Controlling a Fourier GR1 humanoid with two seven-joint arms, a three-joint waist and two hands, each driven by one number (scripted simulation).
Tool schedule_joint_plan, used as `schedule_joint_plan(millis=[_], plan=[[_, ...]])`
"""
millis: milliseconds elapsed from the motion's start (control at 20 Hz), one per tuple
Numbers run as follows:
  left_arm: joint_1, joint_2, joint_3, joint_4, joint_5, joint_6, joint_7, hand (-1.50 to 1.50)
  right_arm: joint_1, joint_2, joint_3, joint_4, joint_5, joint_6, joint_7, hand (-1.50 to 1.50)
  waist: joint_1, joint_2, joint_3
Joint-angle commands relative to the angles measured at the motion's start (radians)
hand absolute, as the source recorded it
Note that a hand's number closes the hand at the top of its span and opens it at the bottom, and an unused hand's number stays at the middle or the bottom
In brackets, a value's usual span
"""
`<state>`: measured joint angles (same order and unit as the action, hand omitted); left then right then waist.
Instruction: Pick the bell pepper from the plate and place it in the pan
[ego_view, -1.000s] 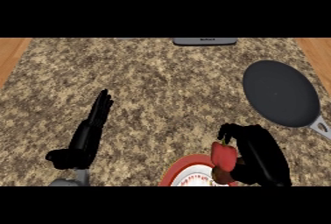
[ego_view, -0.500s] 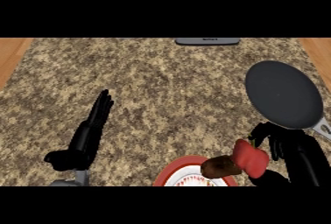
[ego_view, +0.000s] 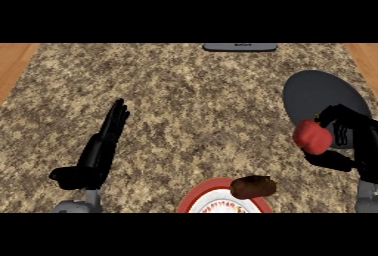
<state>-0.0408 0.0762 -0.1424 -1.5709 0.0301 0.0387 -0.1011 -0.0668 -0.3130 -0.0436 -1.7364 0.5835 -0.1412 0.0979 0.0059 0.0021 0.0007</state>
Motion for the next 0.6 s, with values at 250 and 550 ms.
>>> schedule_joint_plan(millis=[250, 550], plan=[[0.048, -0.006, -0.025, -0.054, -0.001, -0.018, 0.012, 0.0, -0.24, -0.07, -0.191, 0.495, 0.058, -0.246, -0.28, 1.5, 0.016, 0.003, 0.001], [-0.026, -0.037, -0.03, 0.008, -0.034, 0.009, 0.006, 0.0, -0.479, -0.095, -0.318, 0.893, -0.079, -0.31, -0.484, 1.5, 0.019, 0.006, 0.001]])
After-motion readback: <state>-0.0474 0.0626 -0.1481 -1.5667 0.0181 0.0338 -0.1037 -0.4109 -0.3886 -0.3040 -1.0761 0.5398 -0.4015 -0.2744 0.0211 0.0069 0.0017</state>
